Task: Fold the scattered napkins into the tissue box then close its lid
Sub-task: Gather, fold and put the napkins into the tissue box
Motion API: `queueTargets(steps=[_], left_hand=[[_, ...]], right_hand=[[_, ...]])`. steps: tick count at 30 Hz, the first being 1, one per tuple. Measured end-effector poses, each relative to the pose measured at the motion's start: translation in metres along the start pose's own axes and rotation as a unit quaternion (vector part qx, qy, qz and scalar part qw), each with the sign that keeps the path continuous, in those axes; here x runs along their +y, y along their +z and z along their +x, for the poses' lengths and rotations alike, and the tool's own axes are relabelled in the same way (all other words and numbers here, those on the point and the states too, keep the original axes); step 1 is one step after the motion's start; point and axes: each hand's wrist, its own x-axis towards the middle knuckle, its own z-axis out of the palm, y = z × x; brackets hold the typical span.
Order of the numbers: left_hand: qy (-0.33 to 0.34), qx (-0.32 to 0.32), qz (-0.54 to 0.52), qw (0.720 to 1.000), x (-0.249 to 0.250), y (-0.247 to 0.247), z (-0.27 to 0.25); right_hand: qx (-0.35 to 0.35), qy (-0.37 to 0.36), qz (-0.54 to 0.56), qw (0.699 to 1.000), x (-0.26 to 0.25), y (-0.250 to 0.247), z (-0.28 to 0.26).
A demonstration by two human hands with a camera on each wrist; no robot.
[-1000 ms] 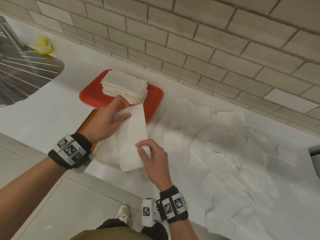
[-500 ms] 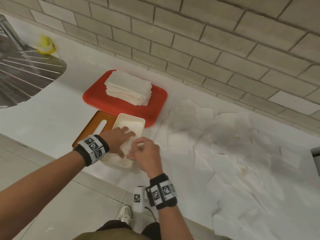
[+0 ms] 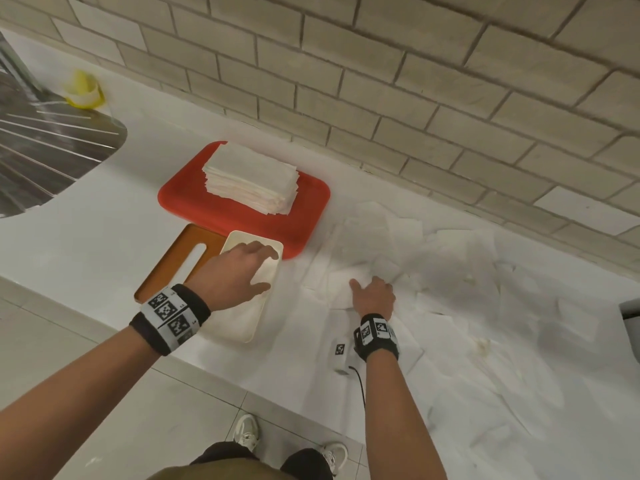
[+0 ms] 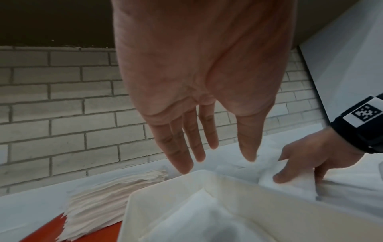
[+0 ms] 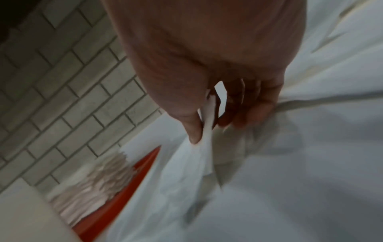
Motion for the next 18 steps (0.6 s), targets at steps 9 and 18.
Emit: queueTargets(steps=[9, 18], left_hand=[[-0.063, 0.059, -0.323, 0.943, 0.034, -0.015, -0.015], [-0.083, 0.098, -0.661, 0.739, 0.055, -0.046, -0.025]], right_hand=[[-0.027, -0.214, 0.393, 0.894, -0.063, -0.056, -0.086], [-0.046, -0.31, 0.328, 0.891, -0.068, -0.049, -0.17]])
